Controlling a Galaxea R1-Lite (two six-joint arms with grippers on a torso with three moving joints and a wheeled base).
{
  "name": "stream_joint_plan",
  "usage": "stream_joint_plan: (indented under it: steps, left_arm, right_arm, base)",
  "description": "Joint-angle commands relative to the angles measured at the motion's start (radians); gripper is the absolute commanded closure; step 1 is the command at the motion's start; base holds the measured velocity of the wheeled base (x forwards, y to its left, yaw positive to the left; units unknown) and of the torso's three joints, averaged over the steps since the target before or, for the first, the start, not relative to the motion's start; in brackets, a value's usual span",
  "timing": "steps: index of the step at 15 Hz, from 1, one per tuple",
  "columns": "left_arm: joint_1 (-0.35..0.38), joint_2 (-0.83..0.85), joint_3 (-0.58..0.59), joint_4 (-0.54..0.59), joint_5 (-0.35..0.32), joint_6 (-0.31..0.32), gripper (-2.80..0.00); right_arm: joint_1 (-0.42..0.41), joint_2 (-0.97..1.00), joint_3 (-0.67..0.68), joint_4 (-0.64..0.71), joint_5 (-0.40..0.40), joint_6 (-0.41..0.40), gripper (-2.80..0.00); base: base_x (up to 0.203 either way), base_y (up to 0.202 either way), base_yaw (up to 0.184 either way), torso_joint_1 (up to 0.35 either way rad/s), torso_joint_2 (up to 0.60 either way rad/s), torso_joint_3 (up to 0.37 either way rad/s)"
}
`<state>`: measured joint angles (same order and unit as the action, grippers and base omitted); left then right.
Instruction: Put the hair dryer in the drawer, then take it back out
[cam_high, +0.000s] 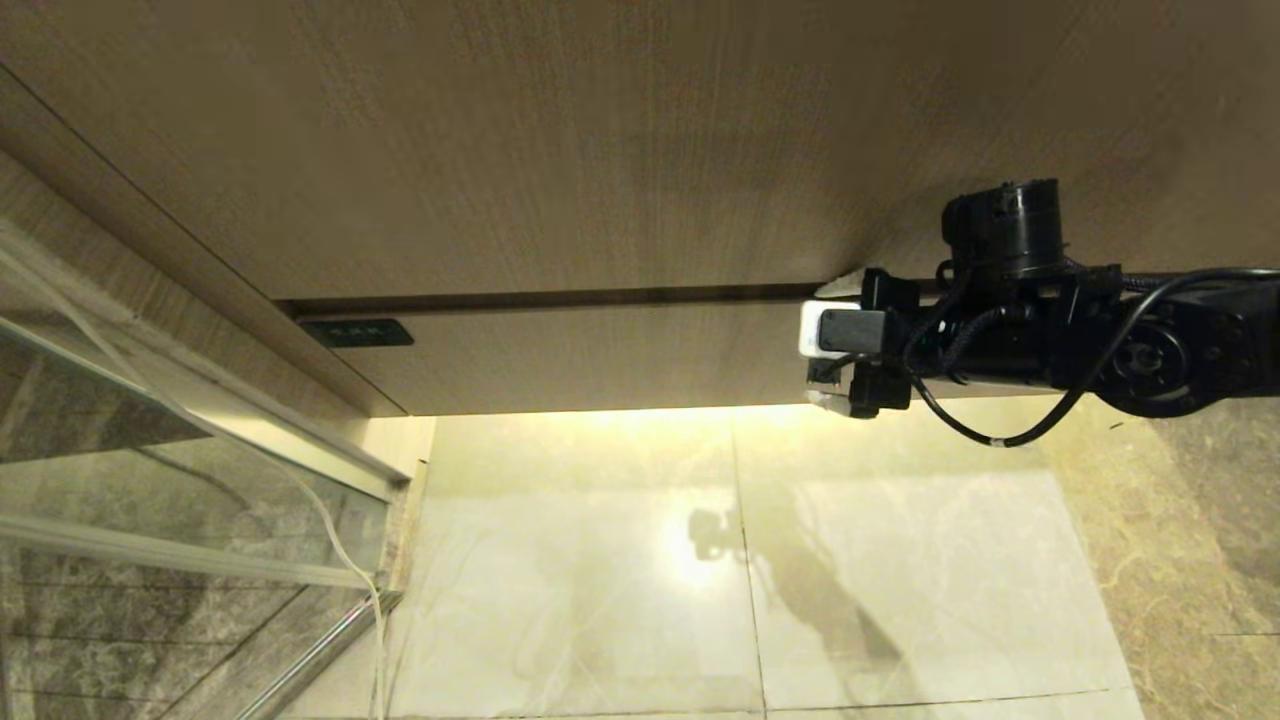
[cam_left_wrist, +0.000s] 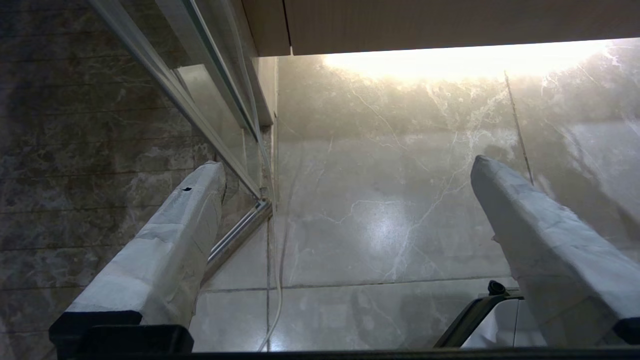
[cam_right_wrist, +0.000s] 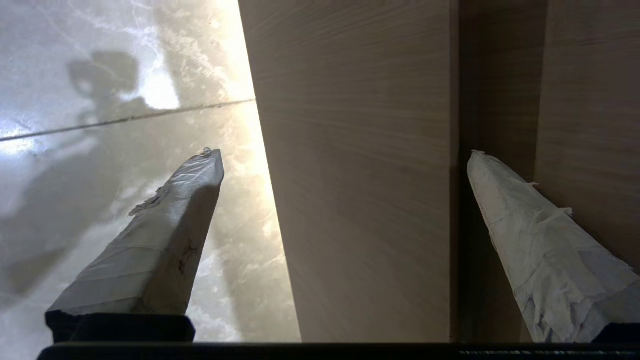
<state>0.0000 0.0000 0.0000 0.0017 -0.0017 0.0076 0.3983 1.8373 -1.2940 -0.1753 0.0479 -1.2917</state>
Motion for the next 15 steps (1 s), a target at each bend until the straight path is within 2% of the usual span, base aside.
stream_joint_plan:
  steps: [1,6,15]
  left_arm:
    - [0.000,0.000,0.000,0.000,0.000,0.000,-2.80]
    - [0.000,0.000,0.000,0.000,0.000,-0.001,-2.80]
    - [0.000,0.000,0.000,0.000,0.000,-0.001,-2.80]
  right_arm:
    - [0.001,0.014,0.001,-0.021,0.002,-0.008,-2.80]
    - [-0.001,0.039,0.009,-0.078,0.003,-0.008,-2.80]
    - [-0.001,0.068,0.070,-0.074,0.007,-0.022,-2.80]
  base:
    - [0.000,0.000,0.000,0.000,0.00,0.000]
    - [0.000,0.000,0.000,0.000,0.00,0.000]
    - [0.000,0.000,0.000,0.000,0.00,0.000]
